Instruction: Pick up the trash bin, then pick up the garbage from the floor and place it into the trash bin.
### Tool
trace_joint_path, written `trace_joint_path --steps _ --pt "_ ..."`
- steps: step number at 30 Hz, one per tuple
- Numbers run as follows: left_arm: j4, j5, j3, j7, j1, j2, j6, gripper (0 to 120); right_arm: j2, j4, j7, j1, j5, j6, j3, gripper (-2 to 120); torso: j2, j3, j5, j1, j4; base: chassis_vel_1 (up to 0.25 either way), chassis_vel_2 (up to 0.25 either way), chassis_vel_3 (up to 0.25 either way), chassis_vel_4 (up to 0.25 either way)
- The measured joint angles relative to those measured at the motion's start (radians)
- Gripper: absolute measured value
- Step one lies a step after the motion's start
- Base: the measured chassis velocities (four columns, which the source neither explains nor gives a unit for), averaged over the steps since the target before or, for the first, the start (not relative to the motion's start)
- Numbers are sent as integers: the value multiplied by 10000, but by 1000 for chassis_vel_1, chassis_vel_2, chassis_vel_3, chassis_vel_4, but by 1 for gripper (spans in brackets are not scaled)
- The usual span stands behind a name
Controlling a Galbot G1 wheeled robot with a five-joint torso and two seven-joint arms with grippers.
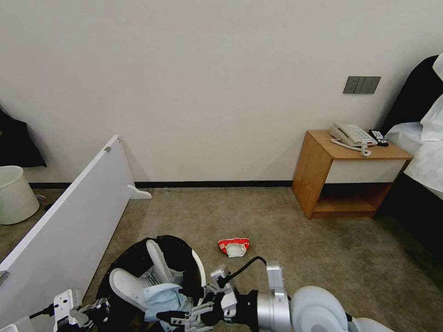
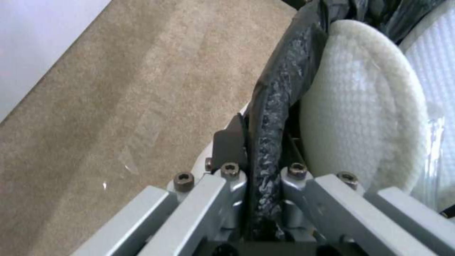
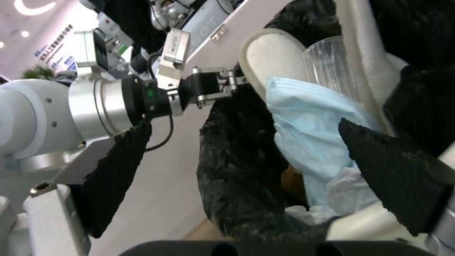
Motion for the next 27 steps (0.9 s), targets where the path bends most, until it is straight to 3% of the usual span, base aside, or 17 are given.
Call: trace_joint_path --steps 17,21,27 --pt "0 -97 -139 1 -33 52 0 2 -769 398 -279 -452 -39 130 803 100 0 0 1 0 0 0 0 0 0" --pt "0 -110 -202 4 -20 34 -1 2 -581 409 -376 -539 -182 335 1412 100 0 1 0 0 1 0 0 0 0" --pt "0 -52 -218 24 -45 -61 -4 2 337 102 41 -1045 -1781 1265 3086 100 0 0 -2 0 2 0 0 0 0"
